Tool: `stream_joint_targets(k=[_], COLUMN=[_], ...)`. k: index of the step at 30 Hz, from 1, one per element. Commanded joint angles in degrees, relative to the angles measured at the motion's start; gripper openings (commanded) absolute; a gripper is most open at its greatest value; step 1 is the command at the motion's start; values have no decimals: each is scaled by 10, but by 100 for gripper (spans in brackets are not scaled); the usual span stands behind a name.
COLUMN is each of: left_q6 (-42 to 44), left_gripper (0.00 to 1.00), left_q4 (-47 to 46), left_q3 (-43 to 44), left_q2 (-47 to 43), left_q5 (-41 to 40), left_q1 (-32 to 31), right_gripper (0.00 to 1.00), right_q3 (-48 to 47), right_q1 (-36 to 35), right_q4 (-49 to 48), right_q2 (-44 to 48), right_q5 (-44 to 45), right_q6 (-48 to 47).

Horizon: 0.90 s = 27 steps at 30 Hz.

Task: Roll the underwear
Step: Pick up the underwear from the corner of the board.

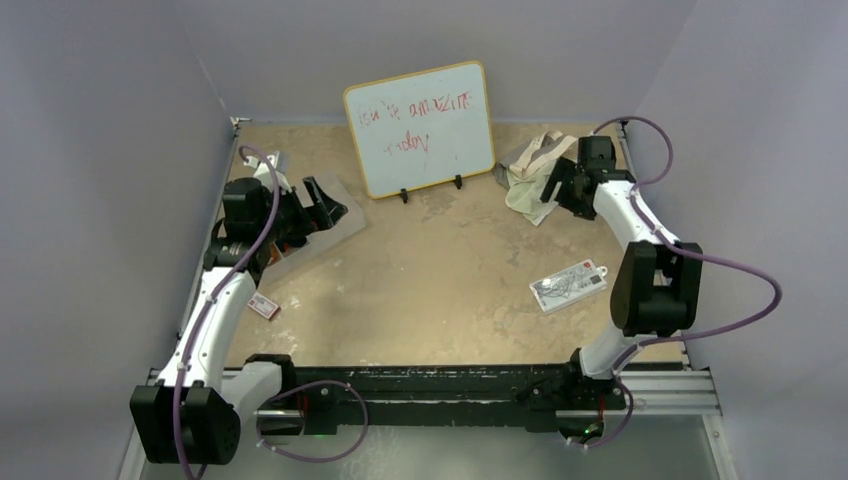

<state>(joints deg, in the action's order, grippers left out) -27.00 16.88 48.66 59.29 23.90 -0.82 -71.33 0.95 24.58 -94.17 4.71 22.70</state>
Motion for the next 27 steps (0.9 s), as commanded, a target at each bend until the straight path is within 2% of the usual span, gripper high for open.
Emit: stream_joint_targets(k=[1, 8, 13, 21, 27], left_q6=[-12, 21, 22, 20, 18], left_gripper=[96, 95, 93, 92, 92], left_q4=[-24, 26, 38, 42, 40], left_q3=[-23, -2, -3, -6, -6], left_q2=[-38, -51, -63, -68, -60], left_q5=[17, -12, -37, -44, -40], left_q1=[0, -1, -1, -1, -1], right_gripper=[78, 68, 65, 55, 53], right_q3=[-68, -174, -167, -175, -168], right_q1=[4, 5, 4, 2, 2], right_q4=[-21, 20, -2, 0, 0], right_q2=[-54, -156, -181, -222, -228], right_q5=[-36, -71, -71, -80, -63], right_q6=[13, 23, 13, 6, -2])
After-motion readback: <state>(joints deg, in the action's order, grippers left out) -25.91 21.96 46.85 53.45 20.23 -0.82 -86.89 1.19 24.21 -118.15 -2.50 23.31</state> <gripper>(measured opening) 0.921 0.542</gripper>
